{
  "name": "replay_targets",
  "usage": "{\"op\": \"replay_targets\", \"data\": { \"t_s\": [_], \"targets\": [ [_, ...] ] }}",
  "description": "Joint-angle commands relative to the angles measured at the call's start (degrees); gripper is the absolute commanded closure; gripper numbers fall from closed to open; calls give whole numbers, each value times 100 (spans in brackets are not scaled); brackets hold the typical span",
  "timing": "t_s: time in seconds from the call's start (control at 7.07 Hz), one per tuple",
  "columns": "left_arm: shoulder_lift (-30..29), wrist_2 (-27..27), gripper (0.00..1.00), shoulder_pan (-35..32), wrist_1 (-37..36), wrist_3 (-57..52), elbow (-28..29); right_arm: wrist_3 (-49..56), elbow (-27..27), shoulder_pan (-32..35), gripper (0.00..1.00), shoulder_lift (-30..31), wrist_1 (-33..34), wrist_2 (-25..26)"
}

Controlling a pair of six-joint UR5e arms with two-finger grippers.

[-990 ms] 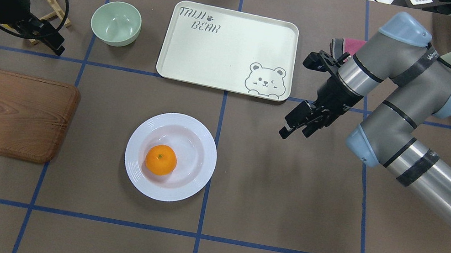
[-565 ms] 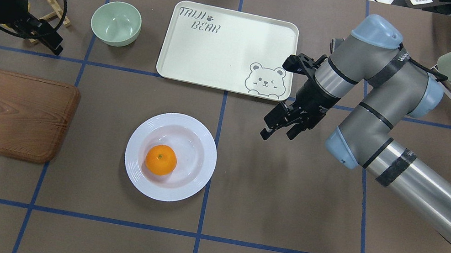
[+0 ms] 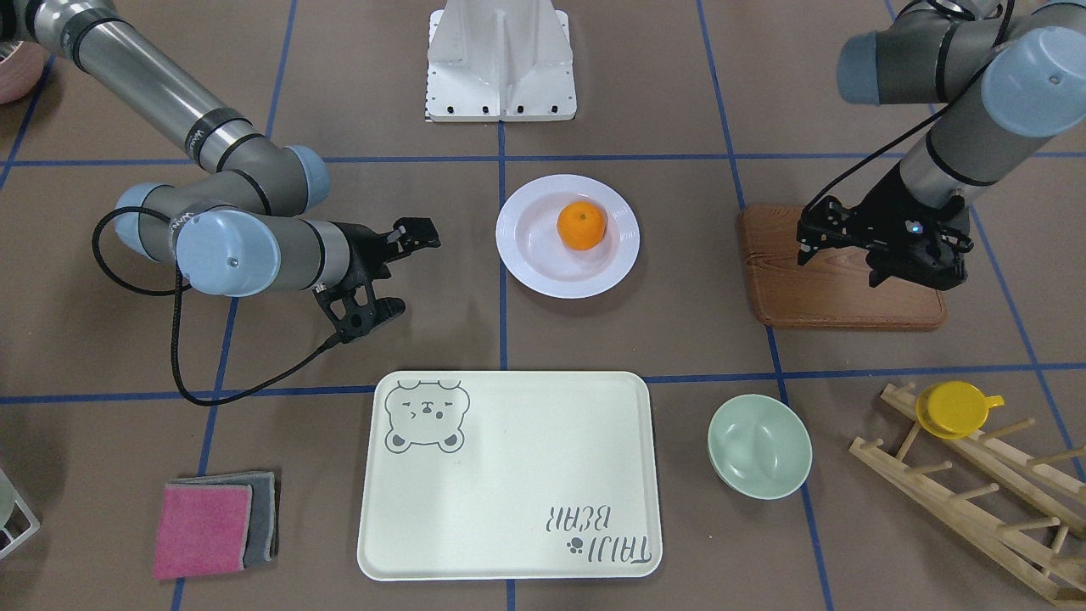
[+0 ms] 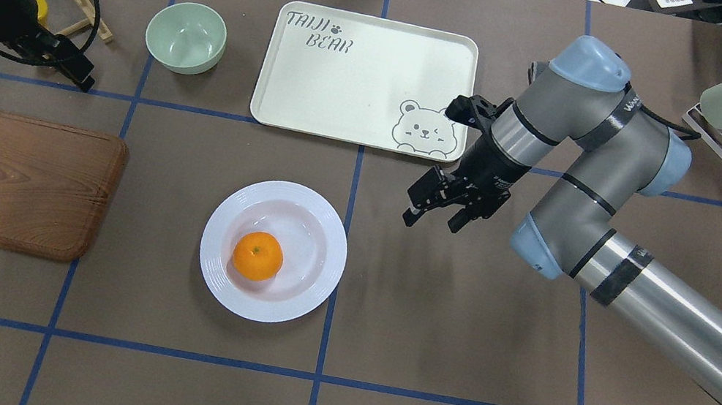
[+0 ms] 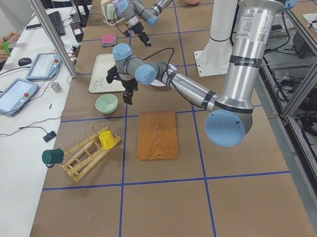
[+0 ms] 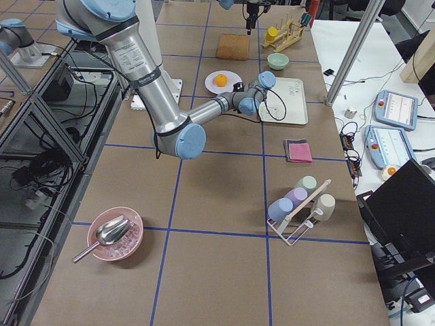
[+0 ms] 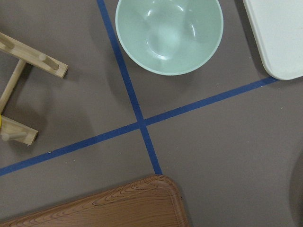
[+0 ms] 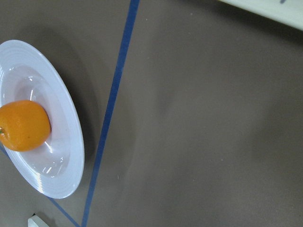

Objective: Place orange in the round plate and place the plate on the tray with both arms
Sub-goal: 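Move the right gripper down to the plate rim farthest from the left arm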

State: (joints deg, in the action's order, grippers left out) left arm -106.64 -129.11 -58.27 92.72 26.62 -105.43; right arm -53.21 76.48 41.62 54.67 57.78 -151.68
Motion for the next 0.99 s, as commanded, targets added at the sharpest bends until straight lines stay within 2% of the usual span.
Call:
{"op": "replay_targets", "data": {
  "t_s": [0.0,0.28,0.42,0.71,0.85],
  "targets": [
    [3,0,2,8,9,-7,23,-2238,-193,-627,0,78,-1902,1084],
    [-6,0,2,17,9,-7,32,-3146,-230,-742,0,272,-2777,1201],
    [-6,0,2,35,0,1,40,-3805,-238,-943,0,299,-3338,1698],
    [-23,0,2,44,0,1,49,-4440,-265,-1164,0,316,-4279,2149],
    [-32,0,2,44,-9,1,32,-4714,-265,-1435,0,386,-4780,2664]
  ]
}}
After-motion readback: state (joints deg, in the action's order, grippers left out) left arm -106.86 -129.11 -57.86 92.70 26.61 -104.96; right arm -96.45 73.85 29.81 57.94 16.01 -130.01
